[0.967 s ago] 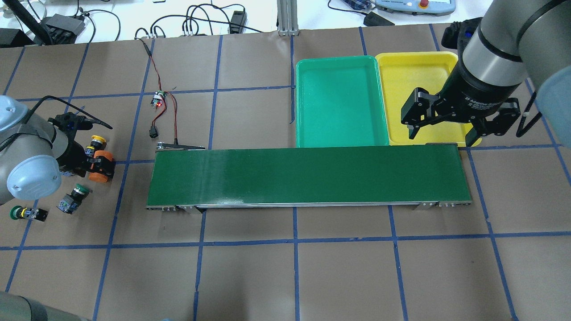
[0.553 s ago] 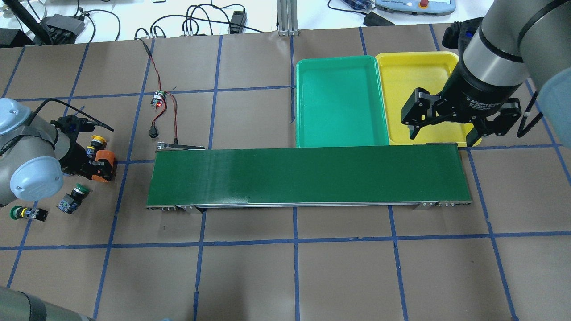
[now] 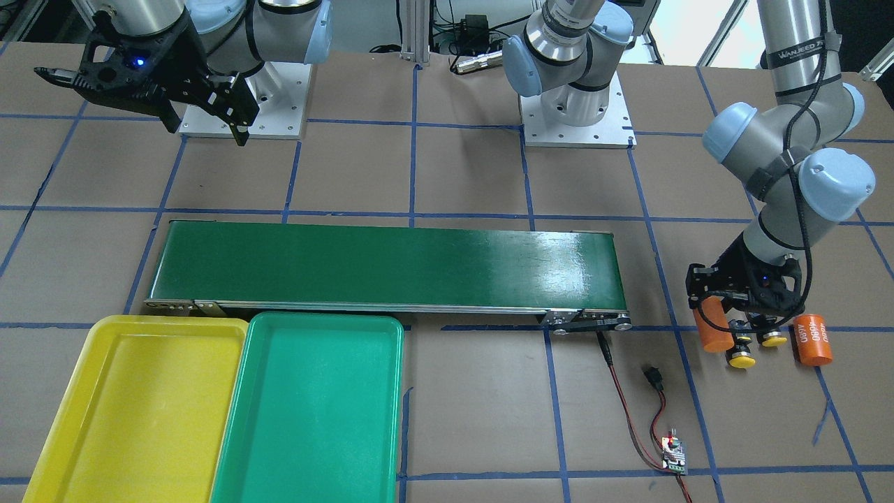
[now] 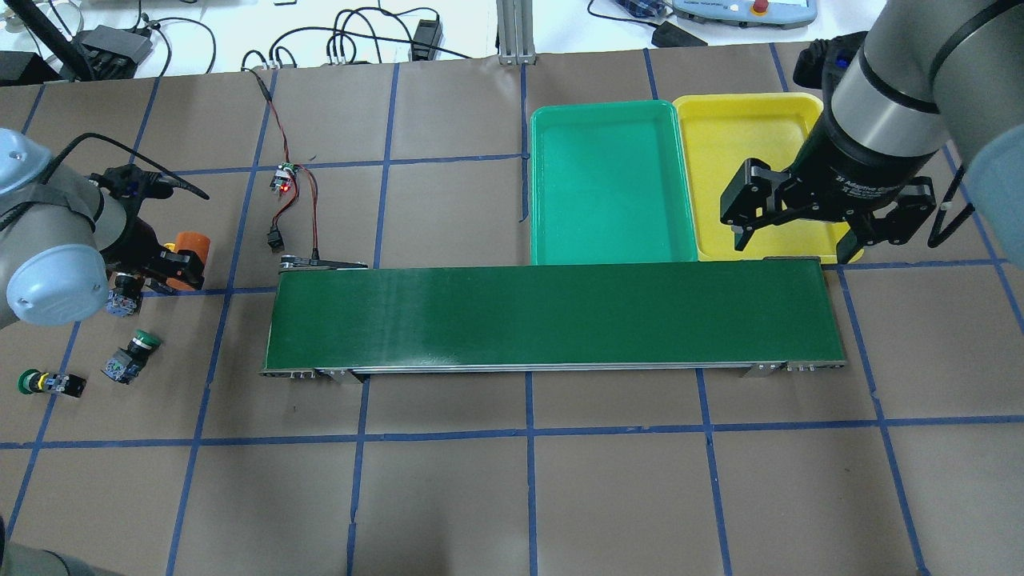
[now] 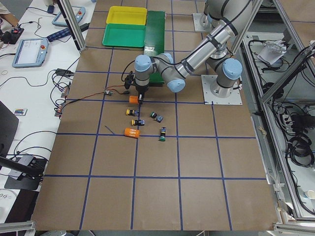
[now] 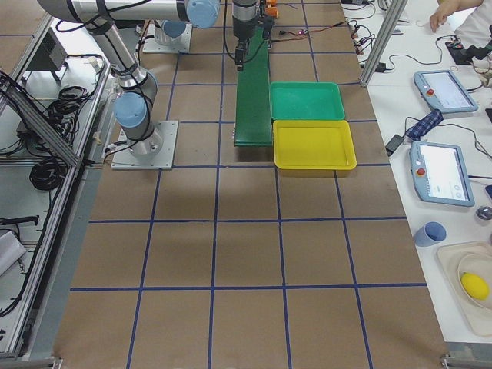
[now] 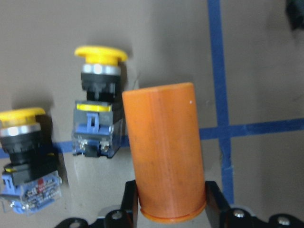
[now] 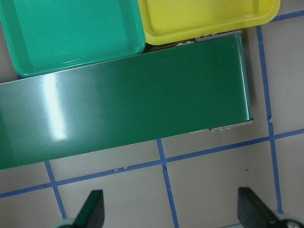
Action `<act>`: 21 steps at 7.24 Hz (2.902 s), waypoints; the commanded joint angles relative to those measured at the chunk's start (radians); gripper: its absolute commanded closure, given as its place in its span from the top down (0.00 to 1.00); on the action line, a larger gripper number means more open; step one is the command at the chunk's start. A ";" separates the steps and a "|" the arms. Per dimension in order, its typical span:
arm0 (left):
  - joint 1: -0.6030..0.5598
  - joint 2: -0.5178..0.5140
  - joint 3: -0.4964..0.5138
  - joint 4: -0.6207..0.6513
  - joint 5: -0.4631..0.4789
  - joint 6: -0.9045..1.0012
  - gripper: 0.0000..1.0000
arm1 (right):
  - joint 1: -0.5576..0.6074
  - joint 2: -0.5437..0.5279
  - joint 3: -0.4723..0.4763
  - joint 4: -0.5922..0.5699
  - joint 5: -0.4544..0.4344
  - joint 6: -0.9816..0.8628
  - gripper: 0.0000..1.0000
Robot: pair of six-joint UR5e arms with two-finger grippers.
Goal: Sort buttons by color to trays
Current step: 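Carry the orange cylinder onto the belt and open the left gripper, then return the left gripper to the pile and grasp a yellow-capped button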
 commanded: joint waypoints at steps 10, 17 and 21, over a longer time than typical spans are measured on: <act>-0.380 0.178 -0.143 -0.119 0.007 1.009 0.96 | -0.001 0.000 0.006 0.001 -0.001 0.001 1.00; 0.045 0.192 -0.129 0.069 0.027 0.457 1.00 | -0.001 0.000 0.006 0.001 -0.001 0.007 1.00; 0.127 -0.087 0.045 0.122 -0.036 0.201 1.00 | -0.001 -0.001 0.006 0.002 -0.001 0.009 1.00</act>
